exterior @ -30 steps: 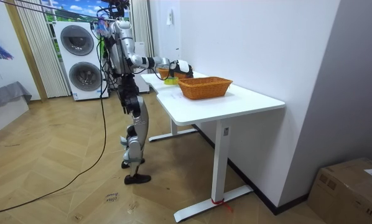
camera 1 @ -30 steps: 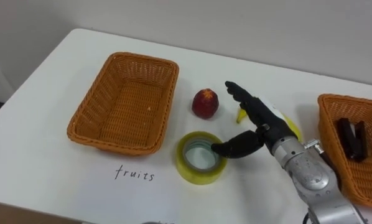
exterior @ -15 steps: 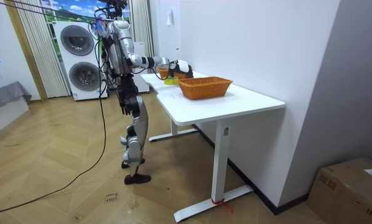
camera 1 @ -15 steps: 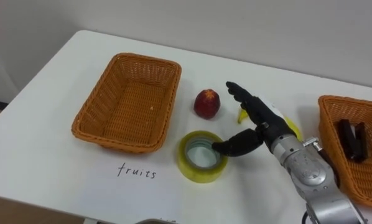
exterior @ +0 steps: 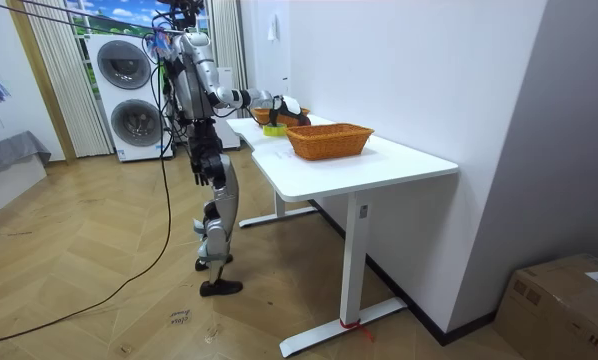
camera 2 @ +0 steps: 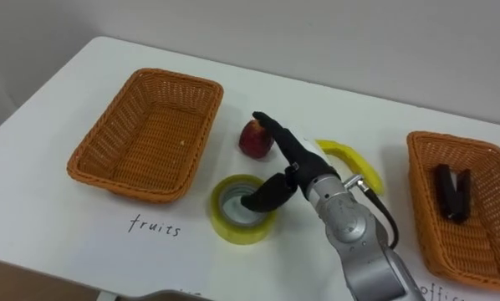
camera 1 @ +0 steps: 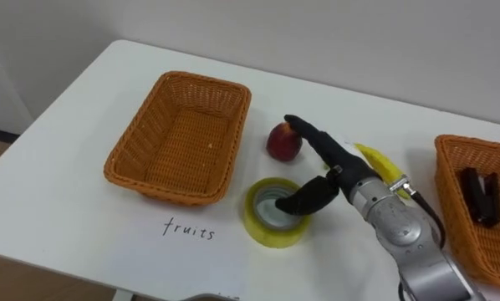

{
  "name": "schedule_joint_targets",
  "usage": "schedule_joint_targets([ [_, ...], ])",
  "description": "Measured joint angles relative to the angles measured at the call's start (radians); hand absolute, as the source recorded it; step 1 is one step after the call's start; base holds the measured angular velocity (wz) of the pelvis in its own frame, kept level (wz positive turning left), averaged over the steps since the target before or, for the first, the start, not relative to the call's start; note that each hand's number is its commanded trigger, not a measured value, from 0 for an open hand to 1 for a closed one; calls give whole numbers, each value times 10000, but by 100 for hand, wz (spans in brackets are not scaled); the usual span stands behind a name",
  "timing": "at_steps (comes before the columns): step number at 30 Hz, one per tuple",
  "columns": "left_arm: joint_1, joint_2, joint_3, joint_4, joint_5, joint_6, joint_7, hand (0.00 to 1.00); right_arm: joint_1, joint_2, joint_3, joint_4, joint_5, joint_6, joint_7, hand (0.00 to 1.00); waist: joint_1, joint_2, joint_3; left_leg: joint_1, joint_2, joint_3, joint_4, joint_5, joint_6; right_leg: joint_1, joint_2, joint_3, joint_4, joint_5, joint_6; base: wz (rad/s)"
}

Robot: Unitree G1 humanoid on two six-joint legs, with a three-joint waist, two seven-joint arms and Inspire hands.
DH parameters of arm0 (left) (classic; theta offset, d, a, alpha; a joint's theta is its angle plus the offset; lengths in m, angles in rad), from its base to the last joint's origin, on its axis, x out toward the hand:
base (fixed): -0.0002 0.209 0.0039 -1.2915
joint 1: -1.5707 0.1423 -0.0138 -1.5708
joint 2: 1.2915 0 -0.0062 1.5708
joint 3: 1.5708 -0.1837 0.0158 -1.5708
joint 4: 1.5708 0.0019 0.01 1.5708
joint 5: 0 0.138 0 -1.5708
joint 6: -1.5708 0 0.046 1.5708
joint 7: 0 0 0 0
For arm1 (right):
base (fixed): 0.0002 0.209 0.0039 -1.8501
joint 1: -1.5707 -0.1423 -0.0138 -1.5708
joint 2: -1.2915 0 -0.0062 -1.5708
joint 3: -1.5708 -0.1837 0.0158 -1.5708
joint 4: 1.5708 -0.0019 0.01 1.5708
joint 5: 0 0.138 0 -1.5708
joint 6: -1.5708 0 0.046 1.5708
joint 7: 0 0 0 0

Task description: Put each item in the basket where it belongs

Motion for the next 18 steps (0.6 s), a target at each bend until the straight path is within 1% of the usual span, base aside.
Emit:
schedule_joint_targets([
  [5, -42, 0, -19, 98, -21, 3, 23, 0, -1, 6, 277, 0, -688, -4, 69, 0, 42, 7, 4, 6, -9, -14, -1, 1, 2, 12, -2, -12, -1, 0, 0, 0],
  [10, -47, 0, -30, 91, -13, 5, 29, 0, -1, 27, 291, -1, -1031, -18, 187, 0, 58, 15, 7, 6, -11, -15, 2, 3, 4, 14, -3, -21, -1, 0, 0, 0],
  [14, -58, 4, -31, 75, -15, 7, 8, 0, -1, 170, 292, 0, -1477, -12, 254, 0, 58, 26, 7, 5, -11, -15, 4, 3, 3, 14, -3, -22, -1, 0, 0, 0],
  [18, -86, 25, -31, 66, -14, 7, -2, 0, -1, 193, 292, 0, -1554, -4, 332, 0, 56, 26, 7, 4, -12, -12, 4, 3, 3, 14, -4, -22, -1, 0, 0, 0],
])
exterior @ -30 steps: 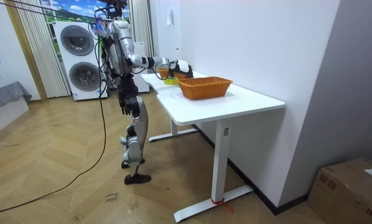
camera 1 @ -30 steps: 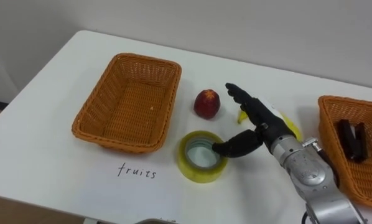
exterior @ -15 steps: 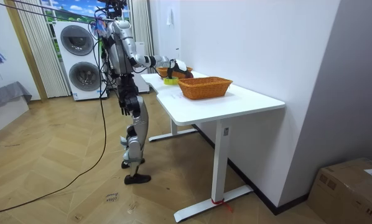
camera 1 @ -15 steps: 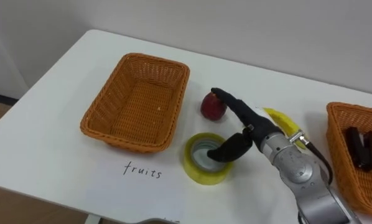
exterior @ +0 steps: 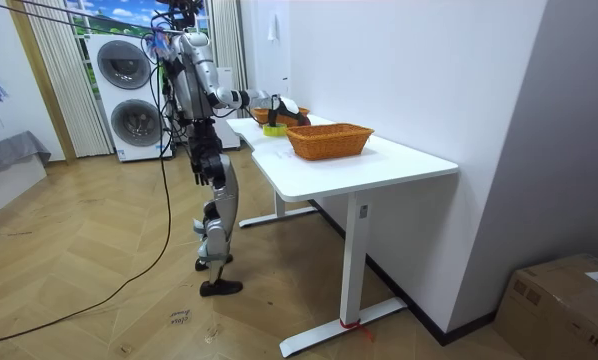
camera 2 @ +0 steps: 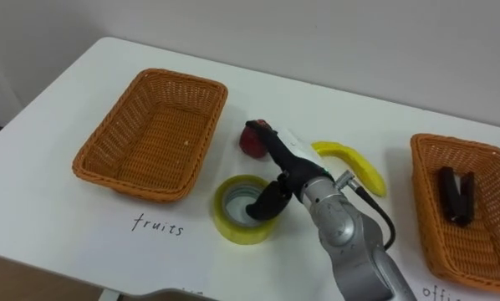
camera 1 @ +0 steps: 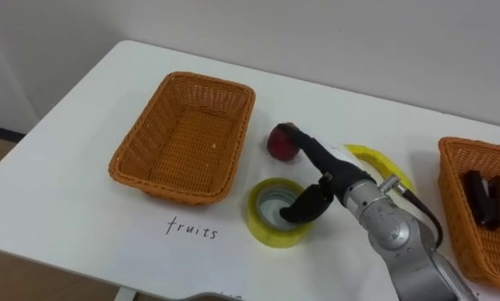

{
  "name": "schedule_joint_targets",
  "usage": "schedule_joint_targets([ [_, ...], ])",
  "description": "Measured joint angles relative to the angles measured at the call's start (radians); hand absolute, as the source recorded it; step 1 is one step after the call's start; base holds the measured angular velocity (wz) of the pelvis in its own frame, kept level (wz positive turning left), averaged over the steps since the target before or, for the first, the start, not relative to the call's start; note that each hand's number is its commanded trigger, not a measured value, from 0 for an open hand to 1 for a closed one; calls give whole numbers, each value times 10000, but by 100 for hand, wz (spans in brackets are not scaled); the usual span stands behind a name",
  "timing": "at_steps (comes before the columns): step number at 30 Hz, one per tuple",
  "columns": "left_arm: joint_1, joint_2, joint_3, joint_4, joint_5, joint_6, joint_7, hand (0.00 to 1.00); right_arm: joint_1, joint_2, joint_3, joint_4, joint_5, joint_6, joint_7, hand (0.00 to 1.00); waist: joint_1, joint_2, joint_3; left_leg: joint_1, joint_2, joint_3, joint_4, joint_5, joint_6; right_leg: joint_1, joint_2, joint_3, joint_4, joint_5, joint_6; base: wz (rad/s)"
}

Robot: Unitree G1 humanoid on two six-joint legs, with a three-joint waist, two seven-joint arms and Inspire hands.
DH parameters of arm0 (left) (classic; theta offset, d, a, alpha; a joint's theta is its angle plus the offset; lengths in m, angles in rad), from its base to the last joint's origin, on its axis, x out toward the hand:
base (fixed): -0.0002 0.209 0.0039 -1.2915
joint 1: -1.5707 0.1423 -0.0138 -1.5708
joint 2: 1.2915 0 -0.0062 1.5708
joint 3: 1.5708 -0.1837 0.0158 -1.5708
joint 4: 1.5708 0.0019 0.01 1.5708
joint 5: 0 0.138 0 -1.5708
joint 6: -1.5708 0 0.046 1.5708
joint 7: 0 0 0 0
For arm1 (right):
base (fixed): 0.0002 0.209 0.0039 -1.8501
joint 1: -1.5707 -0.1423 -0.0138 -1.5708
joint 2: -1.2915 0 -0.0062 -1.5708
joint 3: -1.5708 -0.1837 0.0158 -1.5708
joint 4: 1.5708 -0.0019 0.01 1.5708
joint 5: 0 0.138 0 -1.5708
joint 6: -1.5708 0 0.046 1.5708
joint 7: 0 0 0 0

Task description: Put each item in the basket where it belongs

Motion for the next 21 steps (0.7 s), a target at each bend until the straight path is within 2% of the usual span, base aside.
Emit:
schedule_joint_targets([
  [7, -20, 19, 27, -49, 34, 10, -10, 0, -5, 12, 125, -35, -827, 93, 147, 0, 55, -8, -5, -5, -3, 20, 2, 2, 3, -2, -5, -3, 2, 0, 0, 0],
  [14, -287, 16, 79, -84, 462, 96, -18, 0, -54, 6, 15, -32, -1036, 320, 444, 0, 229, -13, -11, -5, -11, 0, 34, 9, 6, 8, -23, -28, 12, 0, 0, 0],
  [21, -307, 3, 241, -88, 471, 260, -17, 0, -211, 6, -23, -41, -1146, 484, 798, 0, 229, -35, -27, -20, -19, 21, 34, 25, 9, -16, -32, -43, 25, 1, 0, 0],
])
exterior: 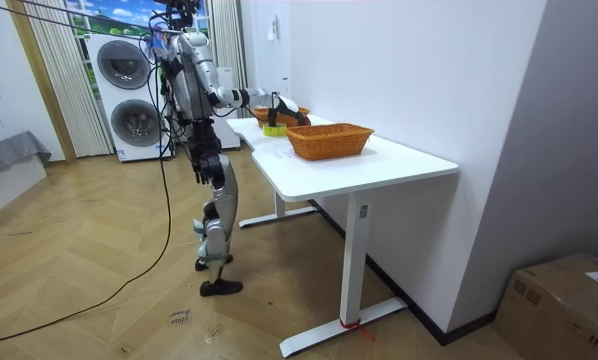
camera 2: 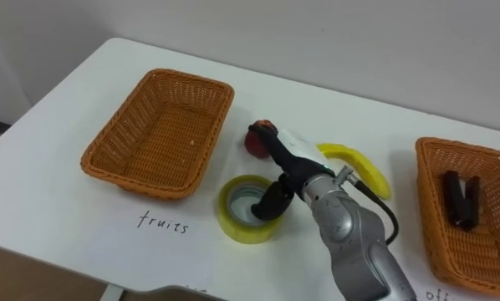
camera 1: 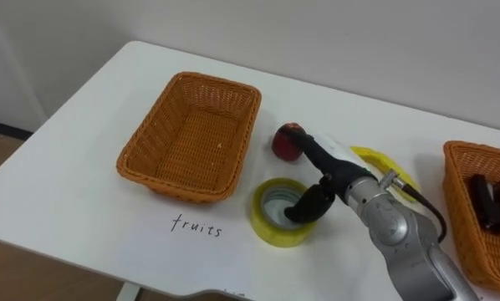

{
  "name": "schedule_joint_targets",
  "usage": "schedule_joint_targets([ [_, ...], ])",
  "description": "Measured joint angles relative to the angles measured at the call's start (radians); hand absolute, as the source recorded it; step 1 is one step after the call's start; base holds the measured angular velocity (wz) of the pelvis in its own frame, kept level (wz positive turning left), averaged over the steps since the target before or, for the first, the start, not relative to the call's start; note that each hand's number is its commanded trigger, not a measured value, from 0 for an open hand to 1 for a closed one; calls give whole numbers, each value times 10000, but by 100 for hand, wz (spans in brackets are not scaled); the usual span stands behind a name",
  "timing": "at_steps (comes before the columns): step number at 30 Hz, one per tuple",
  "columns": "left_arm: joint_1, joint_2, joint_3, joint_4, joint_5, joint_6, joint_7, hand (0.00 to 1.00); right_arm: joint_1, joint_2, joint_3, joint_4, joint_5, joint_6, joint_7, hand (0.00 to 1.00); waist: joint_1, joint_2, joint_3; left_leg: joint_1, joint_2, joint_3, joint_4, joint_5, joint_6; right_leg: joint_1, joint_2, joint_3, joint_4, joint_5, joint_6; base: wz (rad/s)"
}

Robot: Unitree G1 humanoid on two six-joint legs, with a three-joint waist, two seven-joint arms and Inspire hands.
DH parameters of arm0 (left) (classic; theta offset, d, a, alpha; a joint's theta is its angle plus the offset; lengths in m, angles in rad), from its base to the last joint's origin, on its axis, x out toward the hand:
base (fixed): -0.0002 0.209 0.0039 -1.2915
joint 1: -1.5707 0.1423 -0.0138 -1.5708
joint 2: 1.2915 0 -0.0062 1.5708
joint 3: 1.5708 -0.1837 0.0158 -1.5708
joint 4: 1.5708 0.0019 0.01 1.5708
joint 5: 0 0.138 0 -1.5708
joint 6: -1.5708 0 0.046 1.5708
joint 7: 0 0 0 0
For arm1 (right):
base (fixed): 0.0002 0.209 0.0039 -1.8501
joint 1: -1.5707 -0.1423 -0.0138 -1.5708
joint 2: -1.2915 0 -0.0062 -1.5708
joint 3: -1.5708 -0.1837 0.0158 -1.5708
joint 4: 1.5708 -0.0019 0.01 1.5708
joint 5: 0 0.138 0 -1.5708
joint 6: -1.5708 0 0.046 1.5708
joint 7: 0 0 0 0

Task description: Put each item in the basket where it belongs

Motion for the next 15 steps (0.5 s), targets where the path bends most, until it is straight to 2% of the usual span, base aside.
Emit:
schedule_joint_targets([
  [5, -32, 29, 219, -85, -9, 30, 17, 0, -129, -30, -22, -17, -253, 140, 446, 0, -22, -111, -84, -21, -1, -14, 2, 2, 1, -13, -1, 2, 1, 0, 0, 0],
  [12, -167, 32, 221, -87, -4, 29, 16, 0, -240, -26, -23, -54, -795, 150, 887, 0, -11, -191, -79, -19, -9, -21, 11, 6, 7, -16, -9, 10, 14, 1, 1, 0],
  [15, -171, 34, 222, -111, -3, 28, 16, 0, -244, -25, -24, -243, -934, 327, 1110, 0, -10, -223, -75, -30, -8, -21, 10, 7, 7, -28, -8, 11, 15, 1, 1, 0],
])
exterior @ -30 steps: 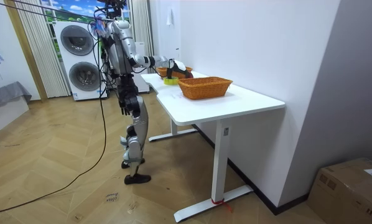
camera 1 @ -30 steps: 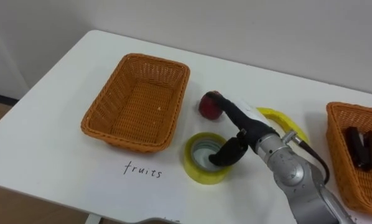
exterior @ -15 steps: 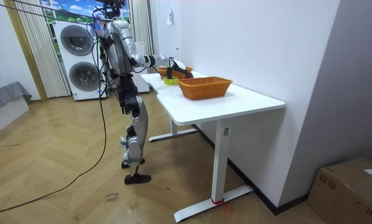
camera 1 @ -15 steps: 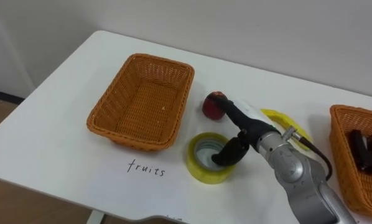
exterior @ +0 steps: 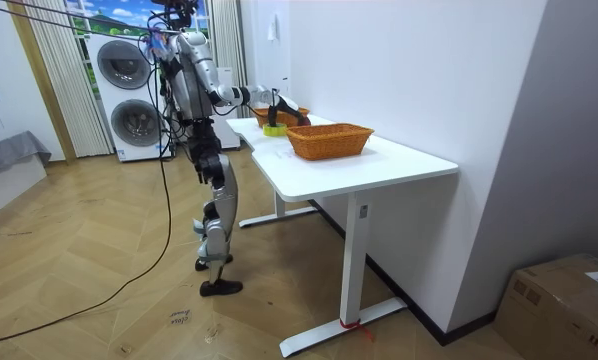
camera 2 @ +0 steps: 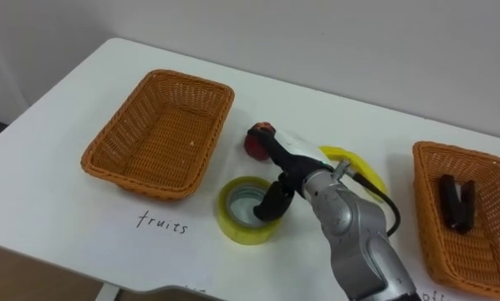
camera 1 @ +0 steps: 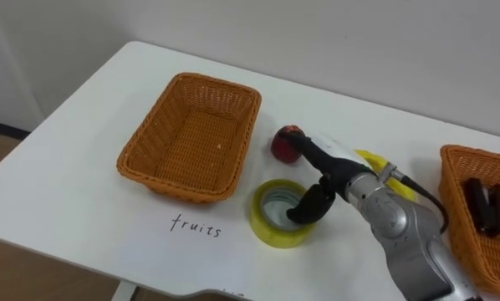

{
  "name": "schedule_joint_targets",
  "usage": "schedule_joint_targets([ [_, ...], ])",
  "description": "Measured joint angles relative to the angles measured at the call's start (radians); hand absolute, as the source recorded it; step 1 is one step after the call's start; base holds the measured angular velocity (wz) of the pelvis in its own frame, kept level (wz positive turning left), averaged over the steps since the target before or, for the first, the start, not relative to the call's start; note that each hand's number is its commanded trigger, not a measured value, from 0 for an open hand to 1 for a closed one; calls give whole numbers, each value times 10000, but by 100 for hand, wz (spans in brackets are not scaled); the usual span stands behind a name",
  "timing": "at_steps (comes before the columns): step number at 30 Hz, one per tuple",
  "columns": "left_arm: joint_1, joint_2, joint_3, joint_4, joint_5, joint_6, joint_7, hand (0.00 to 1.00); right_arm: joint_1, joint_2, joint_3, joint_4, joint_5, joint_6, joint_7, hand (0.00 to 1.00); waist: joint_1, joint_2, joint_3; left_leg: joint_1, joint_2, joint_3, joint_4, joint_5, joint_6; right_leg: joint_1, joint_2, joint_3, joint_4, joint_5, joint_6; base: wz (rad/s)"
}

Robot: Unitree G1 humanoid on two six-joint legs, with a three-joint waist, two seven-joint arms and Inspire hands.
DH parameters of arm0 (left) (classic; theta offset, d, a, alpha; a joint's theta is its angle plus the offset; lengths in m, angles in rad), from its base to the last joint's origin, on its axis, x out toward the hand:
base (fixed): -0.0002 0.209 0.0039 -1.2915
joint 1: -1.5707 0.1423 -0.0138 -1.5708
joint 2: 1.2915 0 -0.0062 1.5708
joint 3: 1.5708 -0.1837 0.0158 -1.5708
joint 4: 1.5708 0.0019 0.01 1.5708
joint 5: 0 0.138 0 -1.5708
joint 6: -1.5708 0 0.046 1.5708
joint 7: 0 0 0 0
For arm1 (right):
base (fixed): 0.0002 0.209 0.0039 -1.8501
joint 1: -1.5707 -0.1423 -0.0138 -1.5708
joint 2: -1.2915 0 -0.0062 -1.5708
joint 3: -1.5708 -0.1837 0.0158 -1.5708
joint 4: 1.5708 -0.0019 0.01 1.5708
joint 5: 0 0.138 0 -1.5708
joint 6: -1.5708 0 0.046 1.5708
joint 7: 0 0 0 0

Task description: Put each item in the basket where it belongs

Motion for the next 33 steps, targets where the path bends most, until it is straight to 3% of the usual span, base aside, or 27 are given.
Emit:
schedule_joint_targets([
  [7, -118, 87, 192, 219, -11, -17, 44, 0, -43, -1, 13, -233, -215, 226, 384, 0, 25, -146, 11, -13, -4, 20, -4, 0, 1, -25, 3, 65, 7, 1, 1, 0],
  [18, -115, 123, 189, 264, -13, -10, 312, 0, -83, -11, 32, -428, -222, 460, 683, 0, 27, -150, 15, -10, -4, 37, -12, 1, 2, -44, 14, 191, 7, 3, 1, 0],
  [33, -184, 236, 167, 242, -20, -14, 517, 0, -85, -173, 140, -801, -265, 474, 980, 0, 36, -232, 55, -8, 22, 193, -131, 4, 4, -147, 33, 259, -4, 3, 1, -2],
])
